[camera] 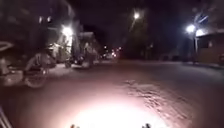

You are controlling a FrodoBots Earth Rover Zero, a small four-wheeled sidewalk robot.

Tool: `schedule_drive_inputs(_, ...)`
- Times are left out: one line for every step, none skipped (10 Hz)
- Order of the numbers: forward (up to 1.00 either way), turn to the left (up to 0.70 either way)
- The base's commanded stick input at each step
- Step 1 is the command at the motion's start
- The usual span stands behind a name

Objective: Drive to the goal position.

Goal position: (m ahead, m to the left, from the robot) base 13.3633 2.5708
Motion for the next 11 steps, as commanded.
schedule_drive_inputs(0.70,0.00)
schedule_drive_inputs(0.70,0.00)
schedule_drive_inputs(0.70,0.00)
schedule_drive_inputs(0.70,0.00)
schedule_drive_inputs(0.70,0.00)
schedule_drive_inputs(0.70,0.00)
schedule_drive_inputs(0.70,0.00)
schedule_drive_inputs(0.70,0.00)
schedule_drive_inputs(0.70,0.00)
schedule_drive_inputs(0.70,0.00)
schedule_drive_inputs(0.70,-0.13)
